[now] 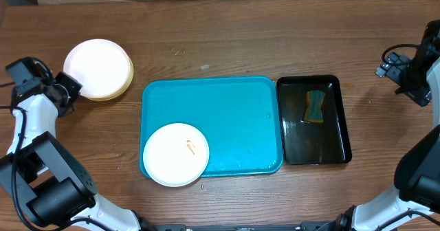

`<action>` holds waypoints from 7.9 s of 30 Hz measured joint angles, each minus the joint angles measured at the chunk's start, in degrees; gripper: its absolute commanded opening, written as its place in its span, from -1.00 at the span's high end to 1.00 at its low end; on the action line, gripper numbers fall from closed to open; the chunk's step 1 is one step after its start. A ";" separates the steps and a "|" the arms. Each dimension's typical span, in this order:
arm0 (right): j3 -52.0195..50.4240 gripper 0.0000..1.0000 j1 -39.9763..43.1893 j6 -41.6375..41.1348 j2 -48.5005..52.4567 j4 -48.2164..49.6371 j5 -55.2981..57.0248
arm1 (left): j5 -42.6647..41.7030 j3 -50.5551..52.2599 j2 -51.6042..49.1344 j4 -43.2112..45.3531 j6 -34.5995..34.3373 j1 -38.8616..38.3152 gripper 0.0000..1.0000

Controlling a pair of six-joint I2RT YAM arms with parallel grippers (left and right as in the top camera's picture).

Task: Clean dirty plates on tray and stack at the side
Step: 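Move the left gripper toward the remaining white plate on the tray, then grasp the remaining white plate's rim with the left gripper, then drag the white plate right across the teal tray with the left gripper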

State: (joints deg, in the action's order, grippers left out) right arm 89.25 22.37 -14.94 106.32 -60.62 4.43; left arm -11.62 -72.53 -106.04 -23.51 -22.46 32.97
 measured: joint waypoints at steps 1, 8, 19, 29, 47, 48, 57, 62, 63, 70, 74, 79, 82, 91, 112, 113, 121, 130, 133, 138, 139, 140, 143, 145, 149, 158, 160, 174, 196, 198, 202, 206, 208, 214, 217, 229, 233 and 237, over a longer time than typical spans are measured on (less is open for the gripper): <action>0.00 -1.00 -0.02 -0.02 0.00 0.00 0.00 | 0.90 0.31 0.00 0.63 -0.17 -0.66 0.92; 0.00 -1.00 0.00 0.00 0.00 0.00 0.02 | 4.00 0.31 0.00 2.38 -1.42 -2.25 -0.29; 0.00 -1.00 -0.02 0.00 0.00 0.02 0.00 | -4.13 -0.02 0.96 -4.44 -1.62 -2.25 -0.32; 0.00 -1.00 0.00 -0.02 0.00 -0.02 0.00 | -6.34 -1.14 22.34 -36.00 -4.55 -9.49 0.06; 0.00 -1.00 -0.02 -0.02 0.00 0.02 0.00 | 9.77 4.11 24.11 -52.35 -14.93 -24.74 -0.07; 0.00 -1.00 0.00 -0.04 0.00 0.00 0.02 | 10.01 5.33 24.11 -51.39 -14.97 -24.74 -0.07; 0.00 -1.00 0.00 -0.02 0.00 0.02 0.02 | 9.44 17.25 24.04 -42.18 -15.10 -24.74 0.02; 0.00 -1.00 -0.02 -0.02 0.00 0.02 0.02 | 9.25 19.82 24.04 -39.58 -14.14 -24.74 0.02; 0.00 -1.00 -0.02 0.00 0.00 0.02 0.00 | 9.25 20.04 24.04 -39.36 -13.75 -24.74 0.03; 0.00 -1.00 -0.02 0.00 0.00 0.00 0.00 | 9.25 22.10 24.04 -39.01 -12.96 -24.74 0.04; 0.00 -1.00 -0.02 0.02 0.00 0.00 0.00 | 8.81 25.31 24.04 -36.92 -12.24 -24.74 0.10; 0.00 -1.00 0.00 0.00 0.00 0.00 0.00 | 6.25 29.05 24.04 -32.81 -9.97 -24.74 0.21; 0.00 -1.00 -0.02 0.00 0.00 0.00 0.02 | 5.51 29.38 24.04 -32.57 -8.81 -24.74 0.63; 0.00 -1.00 -0.02 0.00 0.00 0.02 0.02 | 4.52 29.42 24.04 -32.28 -7.78 -24.74 0.92; 0.00 -1.00 0.00 -0.02 0.00 0.00 0.00 | -2.49 29.57 24.04 -14.86 -5.86 -33.03 0.63; 0.00 -1.00 -0.02 -0.02 0.00 0.00 0.02 | -2.54 29.59 24.04 -13.79 -5.86 -34.29 0.57; 0.00 -1.00 -0.02 -0.02 0.00 0.00 -0.02 | -1.77 23.39 23.87 -23.12 -6.05 -40.06 0.22; 0.00 -1.00 -0.02 -0.02 0.00 0.00 0.02 | 6.58 17.33 24.02 -36.06 -6.05 -40.06 0.40; 0.00 -1.00 -0.02 -0.04 0.00 0.02 0.02 | 7.54 20.76 24.02 -33.42 -6.29 -40.06 0.41; 0.00 -1.00 -0.02 0.00 0.00 -0.02 0.02 | 8.07 26.40 24.00 -29.16 -6.54 -40.06 0.48; 0.00 -1.00 -0.02 0.00 0.00 -0.02 0.02 | 8.09 26.93 24.00 -28.61 -6.54 -40.06 0.51; 0.00 -1.00 -0.02 -0.02 0.00 0.00 0.00 | 8.15 27.34 24.00 -27.91 -6.73 -40.06 0.53; 0.00 -1.00 -0.02 0.02 0.00 0.02 0.00 | 8.28 27.89 24.00 -25.92 -7.08 -40.06 0.53; 0.00 -1.00 -0.02 0.00 0.00 -0.02 0.00 | 8.26 27.96 24.00 -24.83 -7.15 -40.06 0.56; 0.00 -1.00 0.00 0.00 0.00 -0.02 0.00 | 8.26 27.96 24.00 -24.81 -7.15 -40.06 0.57; 0.00 -1.00 -0.02 0.00 0.00 0.00 0.02 | 9.35 28.04 24.00 -27.76 -7.13 -40.06 0.56; 0.00 -1.00 0.00 0.00 0.00 0.00 0.02 | 9.57 28.04 24.00 -27.71 -7.13 -40.06 0.60; 0.00 -1.00 -0.02 -0.02 0.00 0.02 0.00 | 5.95 32.06 23.93 -16.15 -7.37 -40.09 0.89; 0.00 -1.00 0.00 0.00 0.00 -0.02 0.00 | -0.33 24.35 14.73 -11.72 -7.41 -45.03 0.92; 0.00 -1.00 -0.02 -0.02 0.00 0.00 -0.02 | -0.44 20.17 11.65 -13.40 -7.41 -45.55 0.92; 0.00 -1.00 -0.02 0.00 0.00 0.00 0.00 | -0.46 13.22 5.97 -14.60 -7.41 -47.17 0.92; 0.00 -1.00 -0.02 -0.02 0.00 -0.02 0.00 | -0.76 8.68 2.40 -16.50 -7.78 -49.11 0.52; 0.00 -1.00 -0.02 -0.02 0.00 -0.02 0.00 | -0.90 7.28 2.19 -17.86 -8.61 -49.51 0.31; 0.00 -1.00 -0.02 -0.02 0.00 0.02 0.00 | 0.59 0.00 2.12 -21.14 -6.91 -49.77 0.12; 0.00 -1.00 -0.02 0.02 0.00 0.00 0.02 | 2.93 -1.05 2.12 -22.40 -5.84 -49.77 0.14; 0.00 -1.00 -0.02 -0.02 0.00 0.00 0.00 | 6.82 0.13 0.72 -22.34 -3.85 -51.04 0.37; 0.00 -1.00 0.00 -0.02 0.00 -0.02 0.02 | 6.97 0.31 -0.92 -21.64 -3.63 -51.49 0.50; 0.00 -1.00 -0.02 -0.02 0.00 0.02 0.02 | 6.97 0.31 -1.95 -21.05 -3.26 -51.76 0.56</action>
State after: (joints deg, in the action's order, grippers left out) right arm 89.25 22.35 -14.96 106.32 -60.60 4.45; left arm -4.64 -72.23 -107.98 -44.56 -25.71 -18.79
